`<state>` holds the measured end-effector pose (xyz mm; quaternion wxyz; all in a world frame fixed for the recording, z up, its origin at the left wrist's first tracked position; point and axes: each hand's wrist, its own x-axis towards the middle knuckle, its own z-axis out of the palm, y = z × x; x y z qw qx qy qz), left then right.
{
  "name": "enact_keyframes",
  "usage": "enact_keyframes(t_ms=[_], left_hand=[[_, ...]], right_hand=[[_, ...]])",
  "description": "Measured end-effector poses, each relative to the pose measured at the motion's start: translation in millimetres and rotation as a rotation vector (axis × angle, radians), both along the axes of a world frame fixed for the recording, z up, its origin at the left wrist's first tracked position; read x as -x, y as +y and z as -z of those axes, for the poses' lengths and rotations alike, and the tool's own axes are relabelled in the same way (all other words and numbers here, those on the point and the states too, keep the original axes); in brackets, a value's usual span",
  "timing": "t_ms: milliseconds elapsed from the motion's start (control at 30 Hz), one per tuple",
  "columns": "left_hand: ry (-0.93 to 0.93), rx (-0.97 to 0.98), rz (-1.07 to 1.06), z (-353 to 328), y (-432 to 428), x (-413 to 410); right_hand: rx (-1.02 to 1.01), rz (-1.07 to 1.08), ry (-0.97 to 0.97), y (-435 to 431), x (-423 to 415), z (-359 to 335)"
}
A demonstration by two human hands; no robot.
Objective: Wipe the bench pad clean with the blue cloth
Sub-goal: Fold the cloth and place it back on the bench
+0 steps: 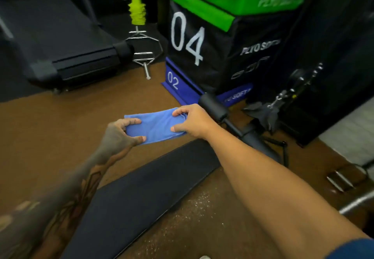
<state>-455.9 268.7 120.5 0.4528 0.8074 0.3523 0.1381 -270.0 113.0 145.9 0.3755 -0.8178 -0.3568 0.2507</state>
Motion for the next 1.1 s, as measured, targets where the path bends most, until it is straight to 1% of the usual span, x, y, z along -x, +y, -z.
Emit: enact_keyframes(t_ms=[200, 300, 433, 633, 800, 1000, 1100], left_hand=[[0.066, -0.125, 0.328, -45.2, -51.0, -124.9], [0.072, -0.174, 0.480, -52.8, -84.8, -188.3], [0.068, -0.243, 0.647, -44.5, -127.5, -260.2], [0.118, -0.283, 0.829, -2.2, -174.4, -342.3], [0.187, -0.231, 0.985, 44.8, -197.0, -393.7], [0.224, -0.168, 1.064, 118.5, -205.6, -428.7], [0.251, -0.174, 1.080, 148.8, -204.7, -439.7]], right_hand=[[-0.022, 0.291, -0.083, -106.0, -57.7, -27.4], [-0.028, 0.459, -0.078, -155.7, -86.1, -22.1], [-0.013, 0.630, -0.076, -206.3, -112.9, -4.1], [0.020, 0.903, -0.030, -250.2, -136.9, 34.3], [0.120, 1.054, 0.035, -268.0, -154.0, 74.6], [0.251, 1.101, 0.118, -271.8, -176.7, 124.2], [0.273, 1.120, 0.161, -269.0, -183.9, 149.1]])
